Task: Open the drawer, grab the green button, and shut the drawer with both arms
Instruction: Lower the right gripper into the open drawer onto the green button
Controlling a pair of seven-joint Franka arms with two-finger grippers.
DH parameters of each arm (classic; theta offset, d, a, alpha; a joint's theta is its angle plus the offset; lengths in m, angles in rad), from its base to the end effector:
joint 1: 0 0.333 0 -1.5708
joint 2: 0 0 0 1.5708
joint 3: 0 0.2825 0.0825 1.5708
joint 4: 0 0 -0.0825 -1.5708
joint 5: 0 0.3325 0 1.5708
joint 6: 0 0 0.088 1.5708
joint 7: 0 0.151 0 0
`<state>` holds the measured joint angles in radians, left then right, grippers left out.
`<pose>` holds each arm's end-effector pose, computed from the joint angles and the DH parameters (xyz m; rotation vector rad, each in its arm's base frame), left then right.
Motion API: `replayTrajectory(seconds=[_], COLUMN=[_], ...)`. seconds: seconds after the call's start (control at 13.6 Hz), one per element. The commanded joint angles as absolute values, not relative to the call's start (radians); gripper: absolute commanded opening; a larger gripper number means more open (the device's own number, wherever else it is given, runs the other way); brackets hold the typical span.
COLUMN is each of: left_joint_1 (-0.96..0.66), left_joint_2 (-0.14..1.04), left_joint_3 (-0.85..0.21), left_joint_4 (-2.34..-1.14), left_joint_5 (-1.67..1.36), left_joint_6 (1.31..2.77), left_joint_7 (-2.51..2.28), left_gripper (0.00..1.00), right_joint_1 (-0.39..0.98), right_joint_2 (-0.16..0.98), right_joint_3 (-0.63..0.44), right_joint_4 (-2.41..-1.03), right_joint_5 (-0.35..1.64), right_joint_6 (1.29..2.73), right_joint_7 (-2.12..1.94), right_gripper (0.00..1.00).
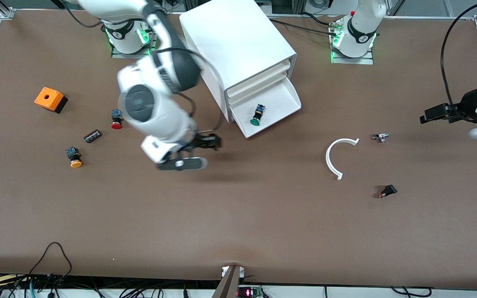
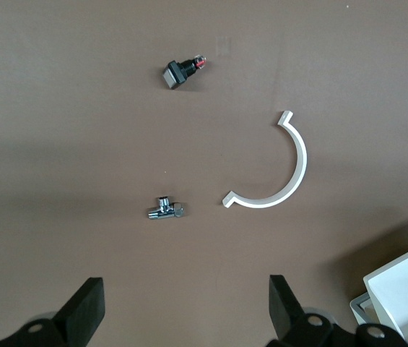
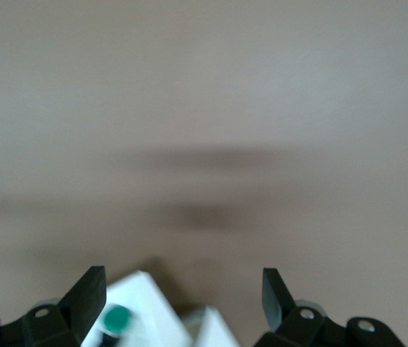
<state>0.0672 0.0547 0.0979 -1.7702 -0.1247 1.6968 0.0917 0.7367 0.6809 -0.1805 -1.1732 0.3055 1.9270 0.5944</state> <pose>0.5046 0.0659 0.4469 3.0009 0.1460 -0.1680 0.5465 0.4133 0.3492 -2.9437 0.1309 0.0425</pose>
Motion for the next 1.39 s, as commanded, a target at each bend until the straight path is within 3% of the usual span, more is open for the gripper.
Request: replayTrajectory(seconds=[0.0, 0.29, 0.88, 1.32], left_joint_1=[0.049, -0.034, -0.048, -0.054], left_joint_2=[0.048, -0.005, -0.029, -0.029], left_joint_3=[0.084, 0.089, 0.092, 0.077], left_joint_4=[-1.698, -1.692, -1.69, -1.692], left_joint_5=[-0.086, -0.003, 0.003, 0.058], left_joint_6=[1.632, 1.614, 1.602, 1.598], left_joint_7=[0.019, -0.069, -0.144, -0.138], left_gripper=[1.0, 1.0, 1.0, 1.0], right_joint_1=[0.822, 0.916, 1.018, 1.063], right_joint_2=[0.752, 0.781, 0.87, 0.867], right_joint_3=[-0.198, -0.199, -0.199, -0.201], right_joint_4=[-1.118, -1.12, -1.126, -1.167], right_joint_5=[0.316, 0.307, 0.304, 0.281], right_joint_6=[1.988, 1.982, 1.987, 1.982], right_joint_7=[0.835, 1.072, 1.293, 1.302], right_gripper=[0.96, 0.96, 0.96, 0.86])
